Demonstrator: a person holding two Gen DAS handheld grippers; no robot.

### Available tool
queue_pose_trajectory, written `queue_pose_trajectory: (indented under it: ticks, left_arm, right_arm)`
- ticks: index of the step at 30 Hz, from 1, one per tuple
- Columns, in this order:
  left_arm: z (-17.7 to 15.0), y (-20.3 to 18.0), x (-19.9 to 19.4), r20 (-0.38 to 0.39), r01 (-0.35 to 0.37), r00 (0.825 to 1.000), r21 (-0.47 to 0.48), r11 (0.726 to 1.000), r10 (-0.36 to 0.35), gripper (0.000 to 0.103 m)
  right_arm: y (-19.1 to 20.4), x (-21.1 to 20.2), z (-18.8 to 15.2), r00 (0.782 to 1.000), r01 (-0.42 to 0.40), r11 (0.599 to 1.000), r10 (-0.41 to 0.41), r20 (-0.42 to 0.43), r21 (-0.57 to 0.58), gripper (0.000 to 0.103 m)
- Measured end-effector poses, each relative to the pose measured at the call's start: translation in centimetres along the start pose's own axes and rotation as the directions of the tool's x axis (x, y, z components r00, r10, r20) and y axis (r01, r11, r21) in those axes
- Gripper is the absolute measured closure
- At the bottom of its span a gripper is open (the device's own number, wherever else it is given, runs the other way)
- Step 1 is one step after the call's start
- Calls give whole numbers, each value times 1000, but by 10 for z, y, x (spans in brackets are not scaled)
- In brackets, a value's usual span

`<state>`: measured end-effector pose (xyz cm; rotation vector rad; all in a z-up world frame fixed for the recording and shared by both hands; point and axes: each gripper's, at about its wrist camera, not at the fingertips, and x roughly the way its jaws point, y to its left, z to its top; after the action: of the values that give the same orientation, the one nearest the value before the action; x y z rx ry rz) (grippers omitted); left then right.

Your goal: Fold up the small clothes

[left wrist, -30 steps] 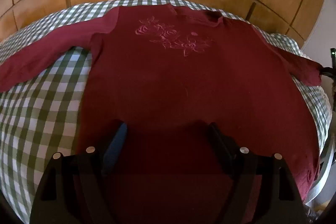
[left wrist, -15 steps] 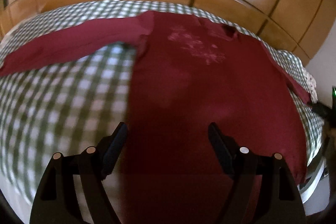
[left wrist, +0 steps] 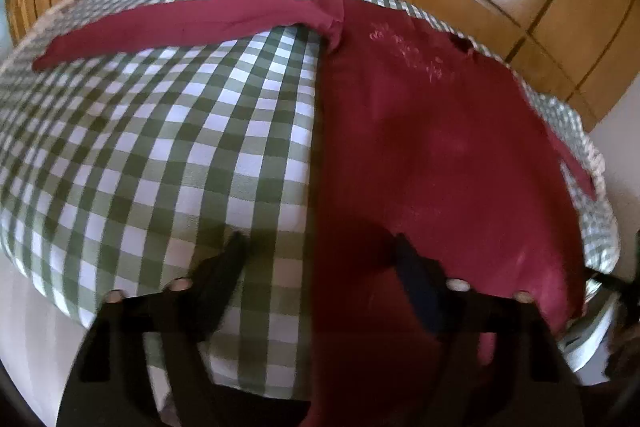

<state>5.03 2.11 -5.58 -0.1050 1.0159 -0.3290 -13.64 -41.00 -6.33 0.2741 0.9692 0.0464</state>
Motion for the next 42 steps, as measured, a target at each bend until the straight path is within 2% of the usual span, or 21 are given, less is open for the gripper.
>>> queue_pose_trajectory:
  ticks: [3, 5, 8, 13, 14, 16, 17, 18, 20, 22, 25, 28, 32, 35, 37, 38, 39, 40, 41, 42]
  left_arm:
    - [-2, -2, -2, -10, -13, 1000, 33, 999, 13, 72]
    - [-5, -1, -4, -12, -20, 1000, 42, 999, 21, 75]
    - [-9, 1, -6, -16, -20, 1000, 34, 999, 21, 75]
    - [-8, -5, -17, 3, -34, 999, 55, 998, 34, 75]
    - [-4, -5, -21, 24, -25, 999, 51, 998, 23, 73]
    - [4, -8, -25, 57, -15, 998, 43, 999, 12, 53]
    - [8, -10, -28, 90, -14, 996, 36, 999, 11, 43]
    - [12, -13, -29, 112, -9, 994, 37, 999, 4, 42]
    - [22, -22, -24, 123, -1, 992, 60, 998, -6, 42]
    - [32, -34, -17, 137, -2, 991, 87, 996, -9, 42]
    - [43, -55, -5, 146, 7, 989, 133, 991, -26, 42]
    - [47, -73, 15, 125, 8, 992, 172, 985, -30, 42]
    - [47, -87, 35, 92, -7, 996, 213, 977, -13, 42]
    - [46, -87, 44, 75, -27, 997, 221, 975, 10, 38]
    - [46, -82, 50, 62, -31, 998, 202, 979, 19, 38]
    - [45, -80, 52, 57, -31, 998, 195, 980, 21, 38]
    - [45, -77, 55, 51, -39, 998, 184, 982, 30, 38]
    - [44, -75, 57, 52, -43, 998, 179, 983, 34, 38]
    - [44, -73, 58, 53, -43, 998, 169, 985, 35, 38]
    - [45, -70, 59, 53, -38, 998, 160, 986, 30, 38]
  right_arm:
    - [7, -21, 0, 998, -9, 1000, 10, 58, -6, 96]
    - [6, -24, -6, 999, 2, 1000, -2, 50, -17, 96]
    - [0, -5, -22, 997, 66, 997, -67, -34, -27, 97]
    - [4, -7, -15, 997, 55, 998, -57, -42, -44, 96]
    - [0, -10, -10, 999, 36, 999, -36, -35, -22, 93]
    - [-16, -20, 6, 999, 25, 998, -27, 34, 54, 79]
    - [-25, -26, 13, 996, 34, 995, -41, 74, 93, 63]
    - [-37, -32, 21, 992, 43, 989, -60, 116, 139, 54]
    - [-73, -42, 43, 978, 29, 966, -81, 195, 259, 54]
    - [-118, -46, 68, 961, 5, 913, -118, 251, 408, 54]
    - [-175, -41, 100, 940, -46, 819, -159, 302, 572, 55]
    - [-219, -28, 129, 932, -55, 732, -207, 298, 680, 57]
    - [-254, -4, 154, 933, -34, 651, -251, 257, 758, 57]
    - [-272, 3, 160, 925, -39, 622, -274, 264, 782, 60]
    - [-278, 6, 167, 926, -8, 625, -290, 242, 781, 89]
    - [-279, 6, 169, 926, 9, 632, -298, 233, 775, 96]
    - [-280, 5, 172, 921, 42, 642, -322, 220, 765, 96]
    - [-282, 3, 175, 905, 104, 651, -375, 200, 752, 97]
    - [-289, 4, 175, 897, 137, 636, -405, 177, 760, 97]
    - [-293, 6, 174, 900, 132, 629, -400, 173, 766, 97]
